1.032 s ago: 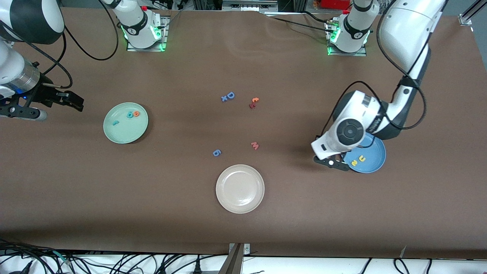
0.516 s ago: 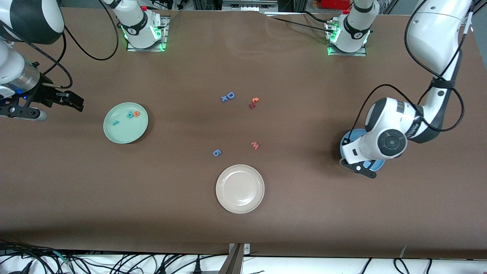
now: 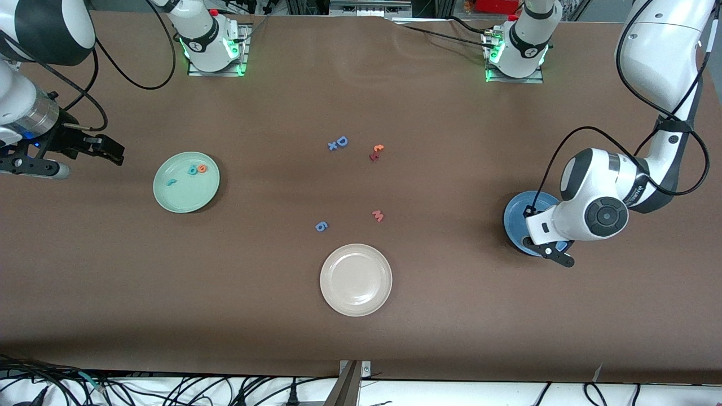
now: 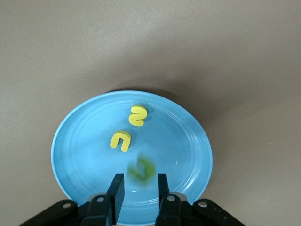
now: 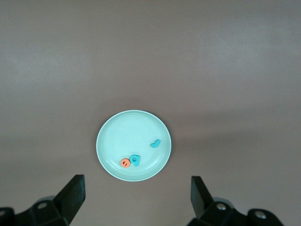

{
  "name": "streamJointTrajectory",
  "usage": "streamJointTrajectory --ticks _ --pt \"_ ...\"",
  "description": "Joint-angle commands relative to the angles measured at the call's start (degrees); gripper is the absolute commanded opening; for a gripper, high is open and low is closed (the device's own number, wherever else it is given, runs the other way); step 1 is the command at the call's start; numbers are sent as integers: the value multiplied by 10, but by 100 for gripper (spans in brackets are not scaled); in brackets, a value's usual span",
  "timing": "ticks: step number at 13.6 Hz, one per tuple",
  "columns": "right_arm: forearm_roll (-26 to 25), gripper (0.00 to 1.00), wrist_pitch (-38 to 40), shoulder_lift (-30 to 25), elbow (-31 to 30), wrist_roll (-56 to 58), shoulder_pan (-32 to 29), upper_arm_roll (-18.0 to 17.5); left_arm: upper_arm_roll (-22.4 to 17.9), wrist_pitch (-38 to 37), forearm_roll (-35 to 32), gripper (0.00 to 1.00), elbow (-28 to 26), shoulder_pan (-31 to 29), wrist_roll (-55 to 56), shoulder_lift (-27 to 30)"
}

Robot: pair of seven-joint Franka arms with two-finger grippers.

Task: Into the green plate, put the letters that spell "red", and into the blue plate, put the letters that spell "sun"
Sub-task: 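Lower the green u onto the blue plate and open the left gripper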

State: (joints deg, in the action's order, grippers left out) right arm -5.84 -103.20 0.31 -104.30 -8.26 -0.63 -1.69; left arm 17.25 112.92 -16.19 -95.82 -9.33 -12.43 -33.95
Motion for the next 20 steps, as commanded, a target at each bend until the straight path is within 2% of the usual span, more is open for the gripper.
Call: streamJointTrajectory --ticks 1,8,17,20 --pt "14 99 -9 -8 -11 1 -2 0 2 2 5 100 0 -9 -14 -2" --pt "15 99 -9 -10 -11 1 -1 0 3 -7 14 100 52 -8 -4 0" --pt "15 99 -9 -11 -14 1 -2 0 1 -103 9 100 139 11 29 -5" --pt "15 99 -9 -11 -13 1 -1 -1 -54 -113 35 100 153 54 31 4"
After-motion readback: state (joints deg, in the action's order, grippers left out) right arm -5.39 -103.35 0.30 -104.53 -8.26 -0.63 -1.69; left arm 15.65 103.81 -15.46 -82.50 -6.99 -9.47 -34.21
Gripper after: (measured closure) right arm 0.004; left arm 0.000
